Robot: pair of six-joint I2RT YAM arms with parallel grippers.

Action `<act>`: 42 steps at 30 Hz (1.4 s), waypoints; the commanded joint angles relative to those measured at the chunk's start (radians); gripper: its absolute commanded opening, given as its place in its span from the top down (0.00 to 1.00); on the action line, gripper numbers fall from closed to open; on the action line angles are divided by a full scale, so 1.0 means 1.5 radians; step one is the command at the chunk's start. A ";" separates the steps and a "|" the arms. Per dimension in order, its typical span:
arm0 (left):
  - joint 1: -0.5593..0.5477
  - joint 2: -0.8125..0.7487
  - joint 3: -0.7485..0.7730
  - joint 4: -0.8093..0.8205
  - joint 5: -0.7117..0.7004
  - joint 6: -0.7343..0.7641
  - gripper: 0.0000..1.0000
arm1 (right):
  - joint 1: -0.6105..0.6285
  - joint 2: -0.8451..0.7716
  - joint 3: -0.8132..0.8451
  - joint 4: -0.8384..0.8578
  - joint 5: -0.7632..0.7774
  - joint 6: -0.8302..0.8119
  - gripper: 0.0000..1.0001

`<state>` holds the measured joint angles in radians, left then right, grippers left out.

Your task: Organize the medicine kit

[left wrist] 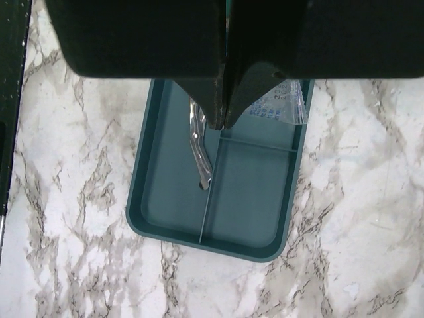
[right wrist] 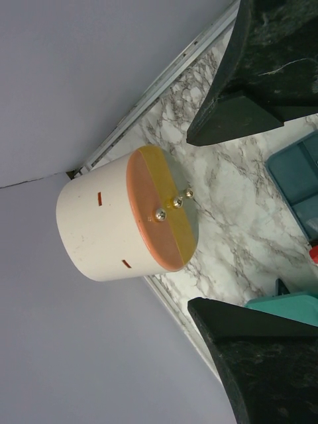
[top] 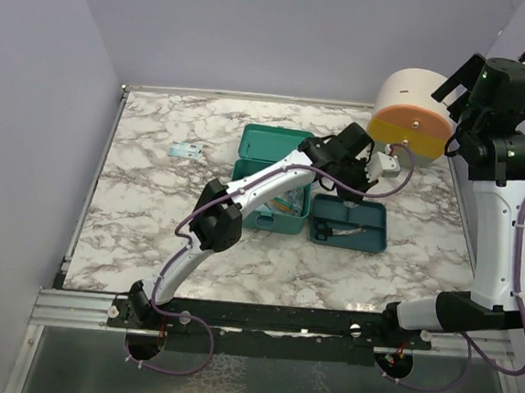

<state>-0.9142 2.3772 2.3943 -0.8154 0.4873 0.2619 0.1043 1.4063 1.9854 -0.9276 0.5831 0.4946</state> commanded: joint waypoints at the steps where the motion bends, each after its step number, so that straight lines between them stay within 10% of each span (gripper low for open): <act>1: -0.008 0.034 0.006 0.059 0.038 0.000 1.00 | -0.003 -0.030 -0.020 -0.009 -0.003 0.007 0.00; 42: -0.044 0.144 -0.020 0.237 0.007 0.102 1.00 | -0.004 -0.052 -0.036 -0.012 -0.054 -0.016 0.00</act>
<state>-0.9768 2.5813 2.3962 -0.4801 0.5083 0.3752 0.1036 1.3479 1.9331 -0.9493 0.5167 0.4839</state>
